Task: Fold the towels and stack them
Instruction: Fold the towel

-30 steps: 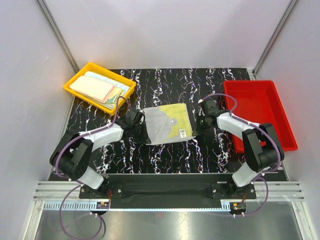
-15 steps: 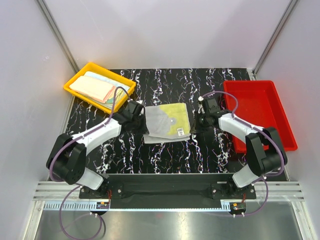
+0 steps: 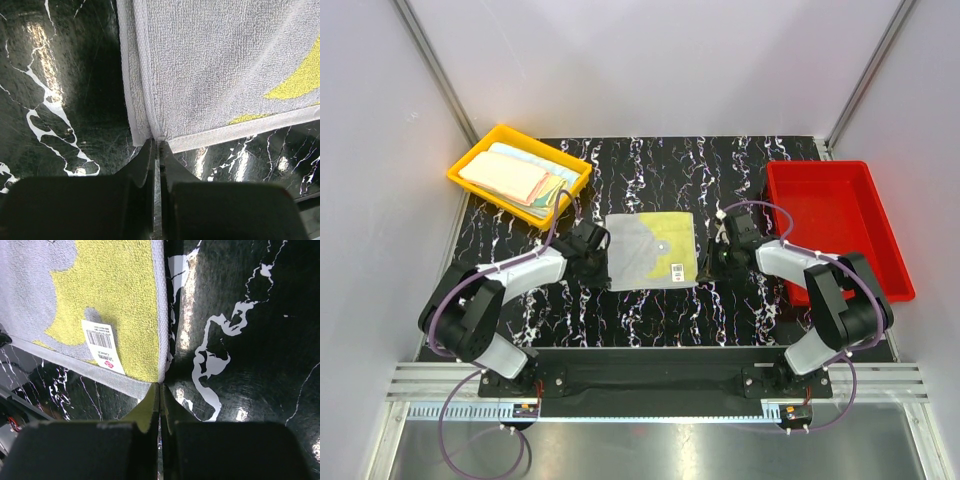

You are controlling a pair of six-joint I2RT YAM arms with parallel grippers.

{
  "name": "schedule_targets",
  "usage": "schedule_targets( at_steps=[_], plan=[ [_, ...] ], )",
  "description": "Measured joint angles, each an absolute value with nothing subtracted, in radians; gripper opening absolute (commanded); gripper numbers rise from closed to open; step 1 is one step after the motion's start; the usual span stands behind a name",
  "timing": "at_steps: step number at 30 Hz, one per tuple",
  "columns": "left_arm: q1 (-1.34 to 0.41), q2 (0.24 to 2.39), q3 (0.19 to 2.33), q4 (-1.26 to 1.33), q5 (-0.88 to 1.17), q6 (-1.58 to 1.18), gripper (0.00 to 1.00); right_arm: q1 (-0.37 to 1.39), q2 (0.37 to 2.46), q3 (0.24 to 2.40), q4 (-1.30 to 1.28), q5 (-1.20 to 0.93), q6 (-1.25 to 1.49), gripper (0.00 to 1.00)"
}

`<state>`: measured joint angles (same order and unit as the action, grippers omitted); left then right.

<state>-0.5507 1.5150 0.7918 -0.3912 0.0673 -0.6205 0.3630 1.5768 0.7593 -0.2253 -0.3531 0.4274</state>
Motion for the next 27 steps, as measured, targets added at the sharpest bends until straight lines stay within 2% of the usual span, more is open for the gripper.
schedule_targets(
  at_steps=[5, 9, 13, 16, 19, 22, 27],
  plan=[
    [-0.55, 1.514, 0.813, -0.42, 0.067, -0.611, 0.0, 0.363, 1.575, 0.781, -0.251, -0.359, 0.433, 0.0],
    [-0.51, 1.526, 0.975, -0.532, 0.067, -0.57, 0.0, 0.363, 1.582, 0.94, -0.349, -0.359, 0.426, 0.0],
    [-0.411, 1.626, 1.309, -0.657, 0.094, -0.516, 0.0, 0.359, 1.665, 1.291, -0.464, -0.343, 0.377, 0.0],
    [-0.339, 1.809, 1.726, -0.77, 0.121, -0.461, 0.0, 0.34, 1.835, 1.679, -0.537, -0.334, 0.345, 0.0],
    [-0.305, 1.961, 2.05, -0.799, 0.147, -0.414, 0.0, 0.315, 1.913, 1.846, -0.521, -0.344, 0.345, 0.0],
    [-0.298, 1.98, 2.061, -0.789, 0.181, -0.395, 0.0, 0.301, 1.94, 1.86, -0.519, -0.355, 0.361, 0.0],
    [-0.282, 1.999, 1.904, -0.734, 0.251, -0.384, 0.0, 0.3, 2.032, 1.86, -0.499, -0.363, 0.373, 0.0]
  ],
)
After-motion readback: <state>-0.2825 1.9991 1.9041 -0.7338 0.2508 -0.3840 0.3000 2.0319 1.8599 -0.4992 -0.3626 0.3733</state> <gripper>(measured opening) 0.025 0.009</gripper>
